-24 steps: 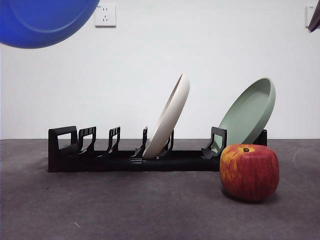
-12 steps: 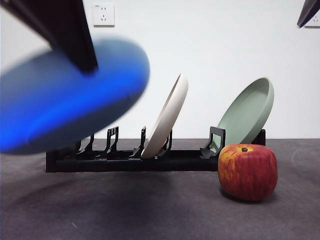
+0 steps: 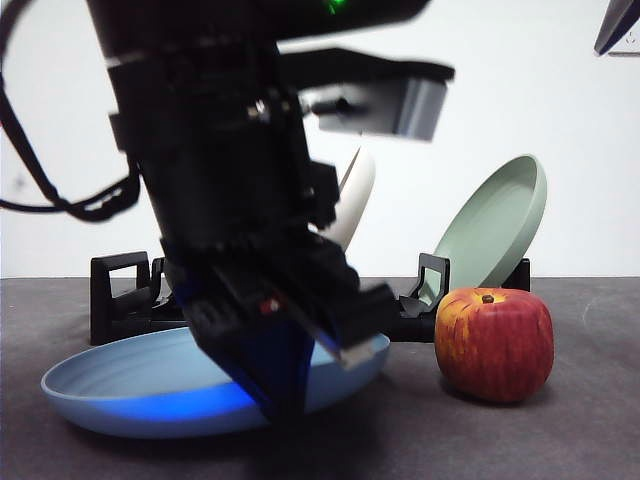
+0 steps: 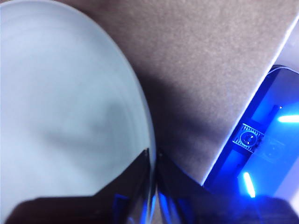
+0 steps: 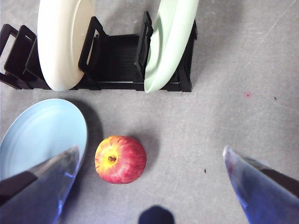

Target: Take the blue plate from the plate rack,put the plate on the table,take the apple from the table,put the apple in the plate

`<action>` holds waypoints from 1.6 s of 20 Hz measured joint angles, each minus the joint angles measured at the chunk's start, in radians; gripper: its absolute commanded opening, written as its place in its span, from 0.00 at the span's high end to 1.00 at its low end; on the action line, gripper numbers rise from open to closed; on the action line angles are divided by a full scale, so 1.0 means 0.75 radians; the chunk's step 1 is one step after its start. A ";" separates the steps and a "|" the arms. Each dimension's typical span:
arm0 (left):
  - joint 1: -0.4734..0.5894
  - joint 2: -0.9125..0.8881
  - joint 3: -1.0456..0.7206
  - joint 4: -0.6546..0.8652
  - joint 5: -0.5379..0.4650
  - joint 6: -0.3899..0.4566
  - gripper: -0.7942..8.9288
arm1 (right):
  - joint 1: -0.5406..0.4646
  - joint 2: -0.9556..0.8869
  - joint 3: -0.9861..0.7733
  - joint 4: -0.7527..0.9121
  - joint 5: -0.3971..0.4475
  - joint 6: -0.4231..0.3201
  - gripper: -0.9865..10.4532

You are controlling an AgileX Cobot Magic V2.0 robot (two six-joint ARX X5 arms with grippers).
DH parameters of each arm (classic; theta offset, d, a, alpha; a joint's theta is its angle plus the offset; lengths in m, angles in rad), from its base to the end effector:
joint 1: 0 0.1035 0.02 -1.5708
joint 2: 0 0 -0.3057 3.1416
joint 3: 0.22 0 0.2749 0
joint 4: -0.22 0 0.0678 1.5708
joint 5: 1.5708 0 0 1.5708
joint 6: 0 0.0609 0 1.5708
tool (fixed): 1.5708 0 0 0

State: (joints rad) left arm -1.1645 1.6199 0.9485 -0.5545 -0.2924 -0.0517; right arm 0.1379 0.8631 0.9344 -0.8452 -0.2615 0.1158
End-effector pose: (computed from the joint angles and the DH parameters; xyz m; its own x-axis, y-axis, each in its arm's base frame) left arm 0.1446 -0.2916 0.1702 0.3927 -0.1835 -0.9012 0.8207 0.5120 0.2534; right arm 0.1713 0.0397 0.3262 0.6488 0.3510 -0.6752 -0.2338 0.9363 0.2621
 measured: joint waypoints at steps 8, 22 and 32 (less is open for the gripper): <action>-0.001 -0.151 0.149 -0.091 0.035 -0.002 0.45 | 0.040 0.054 0.001 0.010 -0.096 -0.011 0.42; 0.155 -0.925 0.577 -0.361 -0.642 0.020 0.45 | 0.576 0.553 0.004 0.198 0.296 -0.015 0.41; 0.163 -1.413 0.586 -0.454 -0.660 0.021 0.45 | 0.611 1.006 0.006 0.343 0.319 -0.014 0.65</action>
State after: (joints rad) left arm -1.0424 0.5602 1.3880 -0.8951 -0.7872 -0.0360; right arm 0.5964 1.6173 0.9386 -0.5880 -0.0223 0.1051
